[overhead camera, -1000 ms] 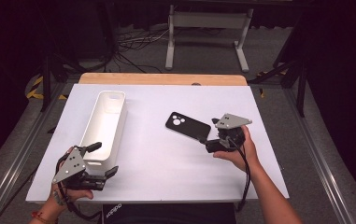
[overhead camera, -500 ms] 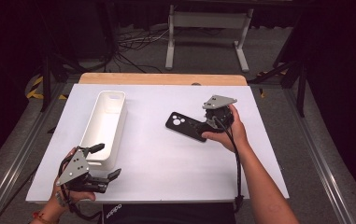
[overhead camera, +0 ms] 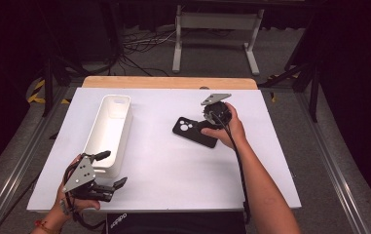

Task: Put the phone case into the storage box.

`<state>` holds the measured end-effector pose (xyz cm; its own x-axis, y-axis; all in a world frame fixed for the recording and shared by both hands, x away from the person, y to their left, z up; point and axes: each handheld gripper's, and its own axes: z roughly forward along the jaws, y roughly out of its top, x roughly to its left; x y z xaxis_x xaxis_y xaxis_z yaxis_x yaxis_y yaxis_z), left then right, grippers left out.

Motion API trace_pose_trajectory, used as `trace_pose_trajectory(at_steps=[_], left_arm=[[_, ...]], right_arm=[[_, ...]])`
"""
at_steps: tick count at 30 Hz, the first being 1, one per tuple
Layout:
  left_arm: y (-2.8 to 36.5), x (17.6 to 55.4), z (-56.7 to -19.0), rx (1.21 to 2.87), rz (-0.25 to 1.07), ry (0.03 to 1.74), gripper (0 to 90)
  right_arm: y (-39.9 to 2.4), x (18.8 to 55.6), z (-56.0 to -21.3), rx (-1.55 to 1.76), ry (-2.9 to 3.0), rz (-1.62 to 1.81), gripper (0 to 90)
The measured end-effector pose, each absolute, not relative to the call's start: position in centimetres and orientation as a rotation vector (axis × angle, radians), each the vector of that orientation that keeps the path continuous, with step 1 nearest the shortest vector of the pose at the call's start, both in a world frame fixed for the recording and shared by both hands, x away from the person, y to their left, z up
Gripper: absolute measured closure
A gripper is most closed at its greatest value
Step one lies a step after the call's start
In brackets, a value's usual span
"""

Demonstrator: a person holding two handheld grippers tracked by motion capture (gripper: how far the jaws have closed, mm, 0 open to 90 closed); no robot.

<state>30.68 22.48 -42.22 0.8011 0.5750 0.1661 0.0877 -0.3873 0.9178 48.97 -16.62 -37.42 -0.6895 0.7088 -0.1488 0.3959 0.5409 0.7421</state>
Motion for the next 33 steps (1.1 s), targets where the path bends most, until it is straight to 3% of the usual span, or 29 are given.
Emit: trace_pose_trajectory(at_steps=[14,33], left_arm=[[22.4,30.6,-42.1,1.922,0.552,0.488,6.4],[22.4,30.4,-42.0,1.937,0.527,0.472,6.3]], right_arm=[[-14.3,53.9,-40.7,0.986,2.446,0.867,27.8],[-14.4,55.9,-43.6,1.123,2.496,0.759,55.0]])
